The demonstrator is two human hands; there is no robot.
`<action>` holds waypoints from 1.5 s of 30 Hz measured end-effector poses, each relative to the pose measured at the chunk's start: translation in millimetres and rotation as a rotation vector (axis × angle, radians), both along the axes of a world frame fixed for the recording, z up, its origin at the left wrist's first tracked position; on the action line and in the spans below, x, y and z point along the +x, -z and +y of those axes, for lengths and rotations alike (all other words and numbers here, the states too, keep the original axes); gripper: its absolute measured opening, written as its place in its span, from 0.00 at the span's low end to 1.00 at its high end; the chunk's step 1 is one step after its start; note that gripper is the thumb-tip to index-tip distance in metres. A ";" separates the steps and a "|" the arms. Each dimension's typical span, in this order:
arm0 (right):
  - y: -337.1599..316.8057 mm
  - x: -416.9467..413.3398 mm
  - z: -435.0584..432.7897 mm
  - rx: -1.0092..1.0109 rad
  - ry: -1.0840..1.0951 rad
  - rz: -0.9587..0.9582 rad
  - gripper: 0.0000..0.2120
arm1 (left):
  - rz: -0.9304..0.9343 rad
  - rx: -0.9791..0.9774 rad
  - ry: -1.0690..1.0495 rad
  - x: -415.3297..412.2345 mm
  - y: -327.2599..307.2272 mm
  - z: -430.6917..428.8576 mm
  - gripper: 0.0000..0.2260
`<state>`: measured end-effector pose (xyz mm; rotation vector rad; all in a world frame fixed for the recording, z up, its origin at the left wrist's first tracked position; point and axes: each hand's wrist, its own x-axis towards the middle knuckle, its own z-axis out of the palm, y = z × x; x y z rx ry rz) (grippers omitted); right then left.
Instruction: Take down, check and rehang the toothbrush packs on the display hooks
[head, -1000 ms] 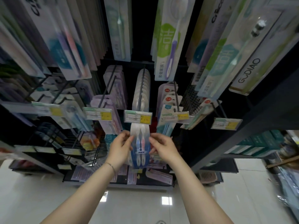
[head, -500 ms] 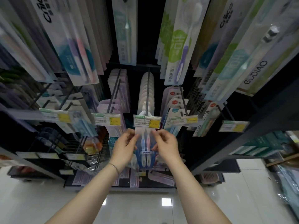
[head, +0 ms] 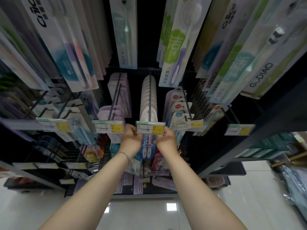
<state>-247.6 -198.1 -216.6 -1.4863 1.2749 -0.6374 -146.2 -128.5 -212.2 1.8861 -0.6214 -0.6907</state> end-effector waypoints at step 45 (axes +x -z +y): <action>-16.4 -123.3 -28.9 -0.109 -0.151 -0.113 0.09 | -0.247 -0.084 0.383 -75.9 -6.2 -16.5 0.07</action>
